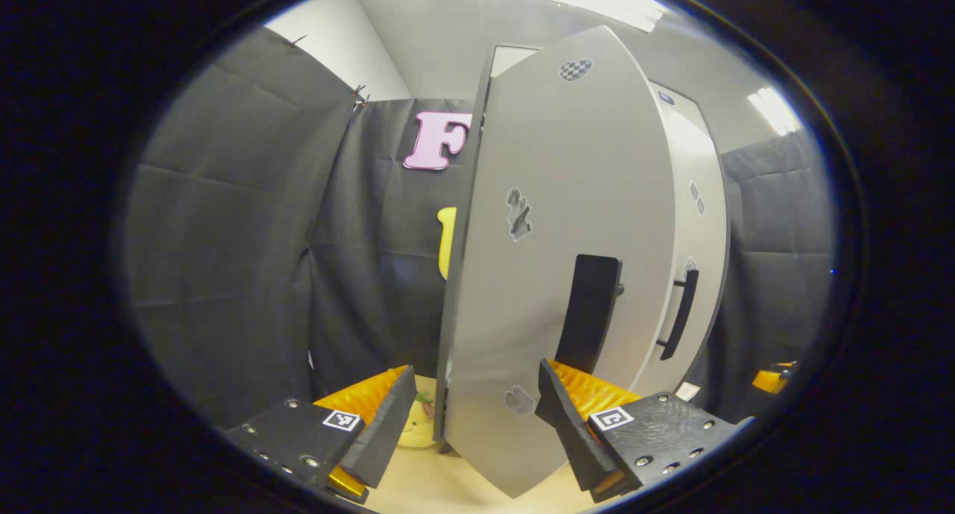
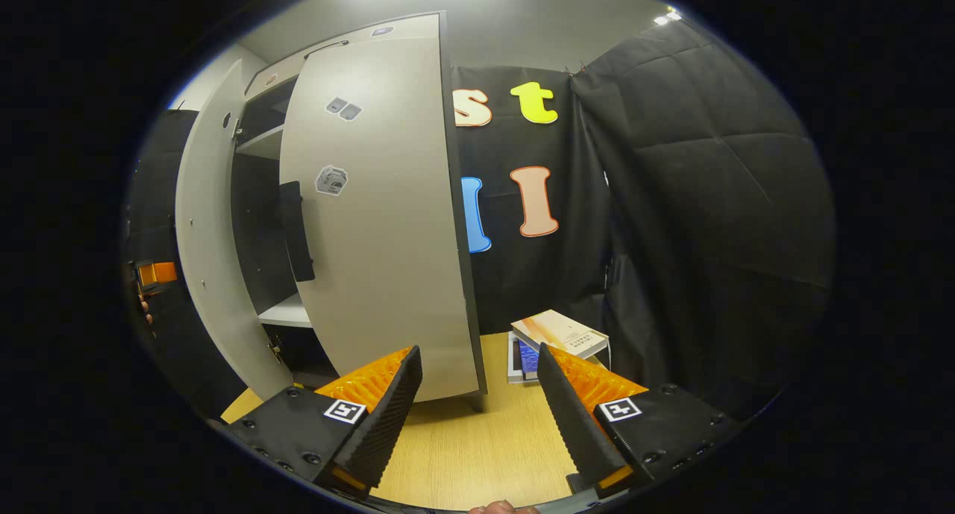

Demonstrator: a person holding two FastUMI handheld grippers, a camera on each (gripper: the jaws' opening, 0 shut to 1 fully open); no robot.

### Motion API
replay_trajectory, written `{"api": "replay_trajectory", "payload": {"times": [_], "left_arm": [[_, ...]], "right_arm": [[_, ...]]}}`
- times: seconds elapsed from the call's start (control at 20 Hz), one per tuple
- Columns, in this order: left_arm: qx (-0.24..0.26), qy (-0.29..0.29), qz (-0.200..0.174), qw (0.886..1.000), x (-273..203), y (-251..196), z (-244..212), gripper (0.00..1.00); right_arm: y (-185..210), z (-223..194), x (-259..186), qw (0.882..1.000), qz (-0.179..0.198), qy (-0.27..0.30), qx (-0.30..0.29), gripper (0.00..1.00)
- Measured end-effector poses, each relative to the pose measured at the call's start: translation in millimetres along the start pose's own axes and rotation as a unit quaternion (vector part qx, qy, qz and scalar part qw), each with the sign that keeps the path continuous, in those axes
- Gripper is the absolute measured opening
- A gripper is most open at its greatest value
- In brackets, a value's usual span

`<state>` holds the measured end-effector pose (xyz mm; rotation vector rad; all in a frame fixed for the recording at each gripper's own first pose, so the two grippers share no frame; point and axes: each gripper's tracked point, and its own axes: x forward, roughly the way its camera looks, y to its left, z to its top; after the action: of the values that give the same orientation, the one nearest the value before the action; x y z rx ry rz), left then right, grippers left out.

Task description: Grab one shoe with the right hand and put it into the shoe cabinet, grab the other shoe with the left hand and put it into the shoe cabinet; then close the right door with the right hand and the left door with the left hand.

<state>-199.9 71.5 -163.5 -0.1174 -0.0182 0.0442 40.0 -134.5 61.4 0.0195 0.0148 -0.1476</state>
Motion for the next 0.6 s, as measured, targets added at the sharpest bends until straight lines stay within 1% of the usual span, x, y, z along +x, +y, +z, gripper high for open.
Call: {"api": "replay_trajectory", "payload": {"times": [0.1,0.2,0.3,0.35,0.45,0.5,0.6], "left_arm": [[-0.008,-0.001,-0.003,1.0,12,-17,-5,0.94],[-0.007,-0.001,-0.005,1.0,19,-31,-9,0.94],[-0.005,-0.004,-0.01,1.0,21,-42,-9,0.94],[-0.003,-0.007,-0.012,1.0,18,-45,-9,0.96],[0.002,-0.011,-0.013,1.0,12,-49,-10,0.96],[0.006,-0.009,-0.015,1.0,8,-49,-12,0.93],[0.014,-0.008,-0.017,1.0,-2,-48,-16,0.93]], "right_arm": [[-5,0,-4,1.0,-0.006,-0.001,0.001,0.98],[-11,5,-6,1.0,-0.014,-0.007,-0.001,0.98],[-20,8,-13,0.999,-0.03,-0.013,0.002,0.98],[-25,10,-17,0.999,-0.04,-0.018,0.009,0.98],[-31,11,-21,0.998,-0.053,-0.025,0.023,0.98],[-33,10,-21,0.998,-0.058,-0.025,0.028,0.97],[-34,9,-19,0.997,-0.065,-0.022,0.029,0.98]]}}
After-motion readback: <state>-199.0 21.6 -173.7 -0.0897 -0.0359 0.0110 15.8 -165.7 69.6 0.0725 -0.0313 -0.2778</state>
